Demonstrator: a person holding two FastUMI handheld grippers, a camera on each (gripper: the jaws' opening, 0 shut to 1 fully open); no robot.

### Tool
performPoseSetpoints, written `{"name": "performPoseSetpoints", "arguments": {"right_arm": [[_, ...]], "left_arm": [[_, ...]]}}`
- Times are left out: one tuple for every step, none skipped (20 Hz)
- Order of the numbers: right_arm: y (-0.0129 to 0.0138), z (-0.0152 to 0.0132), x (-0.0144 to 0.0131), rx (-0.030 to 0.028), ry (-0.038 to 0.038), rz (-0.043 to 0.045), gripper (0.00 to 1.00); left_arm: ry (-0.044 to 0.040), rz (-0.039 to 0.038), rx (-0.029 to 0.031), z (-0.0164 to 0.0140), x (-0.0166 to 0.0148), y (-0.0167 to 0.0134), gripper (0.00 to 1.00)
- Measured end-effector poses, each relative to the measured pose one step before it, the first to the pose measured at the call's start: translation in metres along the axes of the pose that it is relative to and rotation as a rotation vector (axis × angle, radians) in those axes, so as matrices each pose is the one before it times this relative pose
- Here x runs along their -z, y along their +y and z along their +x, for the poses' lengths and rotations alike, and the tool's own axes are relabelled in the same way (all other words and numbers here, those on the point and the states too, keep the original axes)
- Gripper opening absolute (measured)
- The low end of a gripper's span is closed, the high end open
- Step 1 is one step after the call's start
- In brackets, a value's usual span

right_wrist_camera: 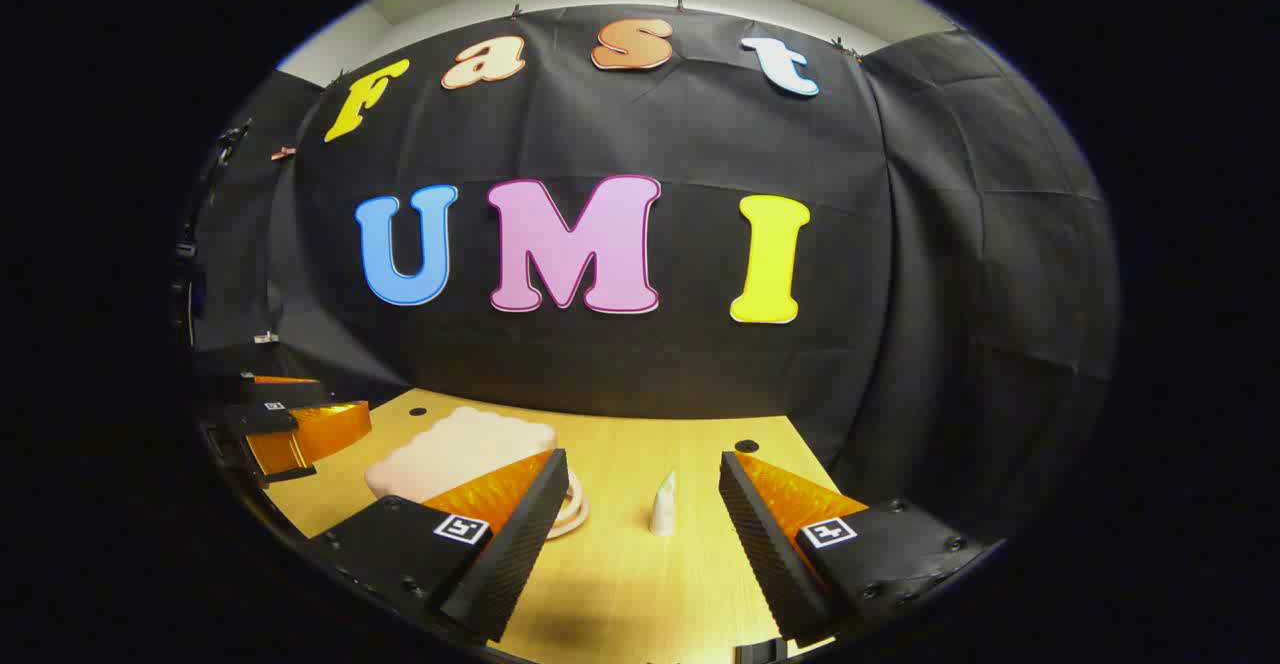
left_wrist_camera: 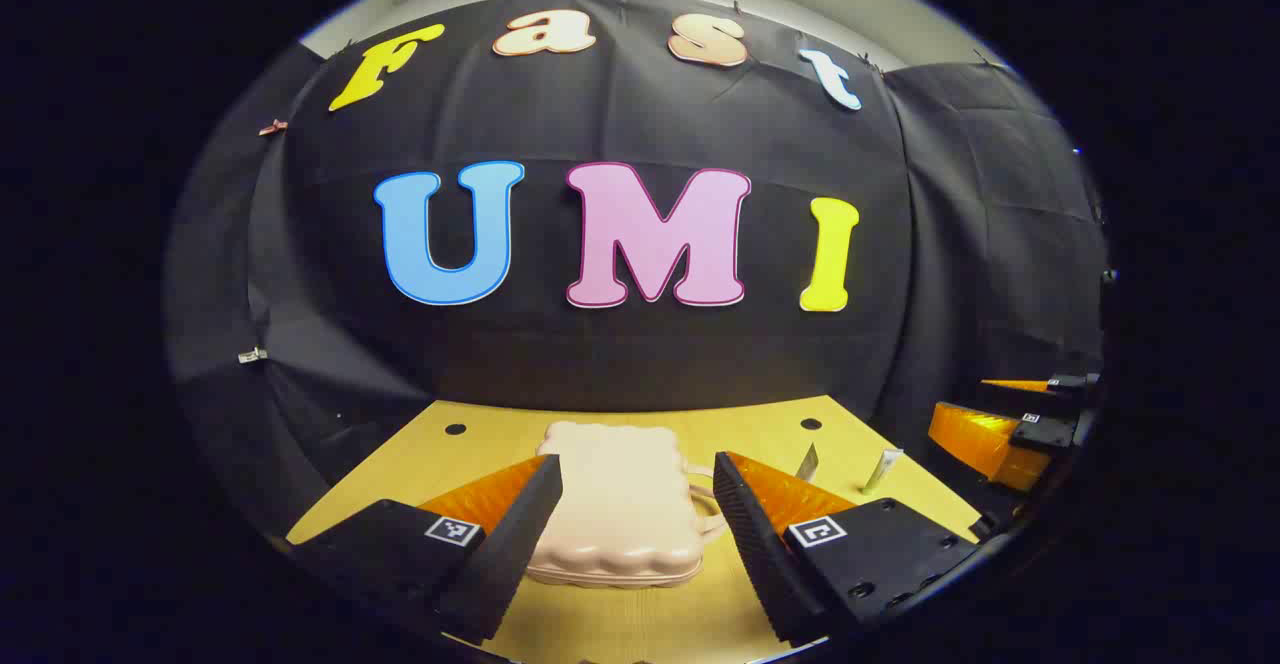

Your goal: First open the suitcase, pack the skin care products into it, and then close the suitcase.

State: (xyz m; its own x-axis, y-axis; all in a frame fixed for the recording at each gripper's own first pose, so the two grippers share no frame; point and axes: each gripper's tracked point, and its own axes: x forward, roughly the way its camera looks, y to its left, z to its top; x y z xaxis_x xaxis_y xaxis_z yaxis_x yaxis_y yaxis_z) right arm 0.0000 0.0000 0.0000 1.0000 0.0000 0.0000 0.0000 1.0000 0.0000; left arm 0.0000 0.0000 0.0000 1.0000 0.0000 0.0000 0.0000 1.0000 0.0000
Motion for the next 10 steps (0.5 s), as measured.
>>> {"name": "performPoseSetpoints", "arguments": {"right_arm": [[-0.0012, -0.00089, 0.0026, 0.00262, 0.0087, 0.0052, 0.96], [-0.00189, -0.00119, 0.00171, 0.00187, 0.01158, 0.00767, 0.96], [-0.00095, -0.00091, -0.00024, 0.00143, 0.0026, 0.00687, 0.96], [-0.00191, -0.00147, -0.00191, 0.00058, -0.00534, 0.00288, 0.96], [-0.00284, -0.00106, -0.00334, 0.0047, -0.01075, -0.0046, 0.96], [-0.00246, -0.00107, -0.00216, 0.00409, -0.00889, -0.00458, 0.97], [-0.00133, 0.00073, -0.00097, -0.00285, -0.00672, 0.00052, 0.96], [-0.00047, 0.00057, -0.00139, -0.00652, -0.00466, 0.00846, 0.96], [0.00067, 0.0019, -0.00052, -0.0111, -0.00246, 0.0152, 0.96], [0.00184, -0.00019, 0.00263, -0.01575, 0.00981, 0.01478, 0.96]], "left_arm": [[-0.00052, 0.00324, 0.01156, 0.0026, 0.00036, -0.00415, 0.96], [0.00883, -0.01105, 0.01717, 0.00213, 0.00209, -0.00541, 0.96], [0.01199, -0.02028, 0.01703, 0.00187, 0.00292, -0.00446, 0.96], [0.00598, -0.01174, 0.00584, 0.00141, 0.00203, -0.00165, 0.96], [0.00384, -0.01216, 0.00114, 0.00132, 0.00131, -0.00051, 0.96], [0.00186, -0.0064, -0.00163, 0.00113, 0.00026, 0.0014, 0.96], [0.00952, 0.00586, -0.00905, 0.0016, -0.00142, 0.00126, 0.96], [0.00073, 0.01091, -0.01935, 0.00149, -0.00017, 0.00408, 0.96], [-0.00231, 0.00574, -0.01624, 0.00084, -0.00286, 0.00345, 0.96], [0.00191, -0.00406, -0.00796, 0.00135, -0.00151, 0.00029, 0.96]]}}
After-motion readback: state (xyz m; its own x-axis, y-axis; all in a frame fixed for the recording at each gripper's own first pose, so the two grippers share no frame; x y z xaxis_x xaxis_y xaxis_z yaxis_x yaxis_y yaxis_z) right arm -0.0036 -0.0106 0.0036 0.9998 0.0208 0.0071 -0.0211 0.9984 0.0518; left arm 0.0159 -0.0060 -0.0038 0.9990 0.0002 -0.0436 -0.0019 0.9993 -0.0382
